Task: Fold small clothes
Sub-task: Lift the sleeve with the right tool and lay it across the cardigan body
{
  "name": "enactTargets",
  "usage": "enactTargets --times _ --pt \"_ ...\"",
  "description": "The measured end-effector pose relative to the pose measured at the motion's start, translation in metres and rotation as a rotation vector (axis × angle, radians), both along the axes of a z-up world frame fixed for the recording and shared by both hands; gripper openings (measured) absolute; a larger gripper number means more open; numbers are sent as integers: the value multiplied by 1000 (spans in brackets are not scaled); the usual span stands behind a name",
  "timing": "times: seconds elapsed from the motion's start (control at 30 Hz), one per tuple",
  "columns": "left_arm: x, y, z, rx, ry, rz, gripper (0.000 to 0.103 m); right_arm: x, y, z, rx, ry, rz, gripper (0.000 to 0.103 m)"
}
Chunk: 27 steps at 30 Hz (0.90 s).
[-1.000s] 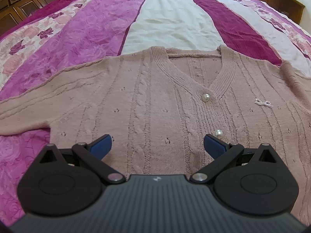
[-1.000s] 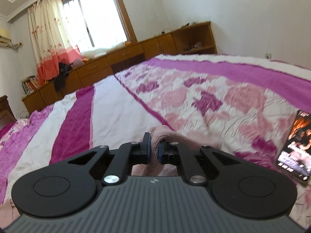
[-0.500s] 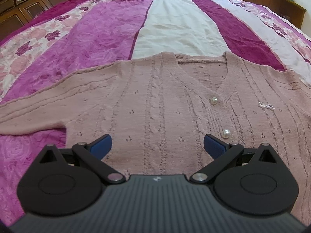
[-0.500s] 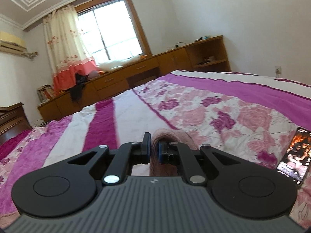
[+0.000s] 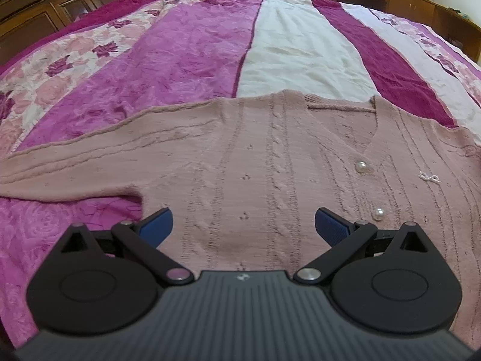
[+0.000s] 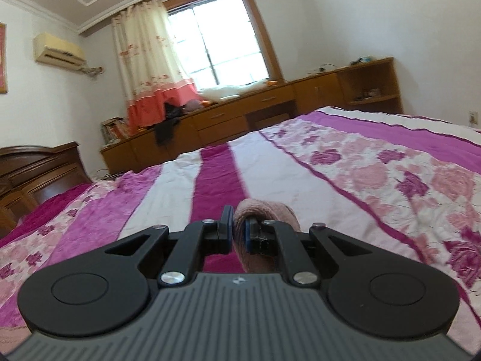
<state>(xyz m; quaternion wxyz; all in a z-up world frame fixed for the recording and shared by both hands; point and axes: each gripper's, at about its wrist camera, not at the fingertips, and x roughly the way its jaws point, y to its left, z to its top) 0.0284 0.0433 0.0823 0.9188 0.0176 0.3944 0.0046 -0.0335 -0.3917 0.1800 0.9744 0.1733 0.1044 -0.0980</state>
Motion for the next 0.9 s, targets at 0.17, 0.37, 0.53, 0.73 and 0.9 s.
enactTargets --times 0.17,0.37,0.53,0.73,0.9 --pt "-2 13 3 5 -21 23 103 11 35 10 -10 1 51 8" --pt "-2 29 5 -9 -29 50 103 26 82 16 -15 4 122 8" --pt "-4 42 6 -12 -35 72 103 39 128 16 -31 17 176 8" --pt "-7 62 9 -24 -48 103 103 60 182 2 -35 53 231 8" --pt "-9 77 7 -33 -45 128 103 81 224 -31 -27 132 276 8"
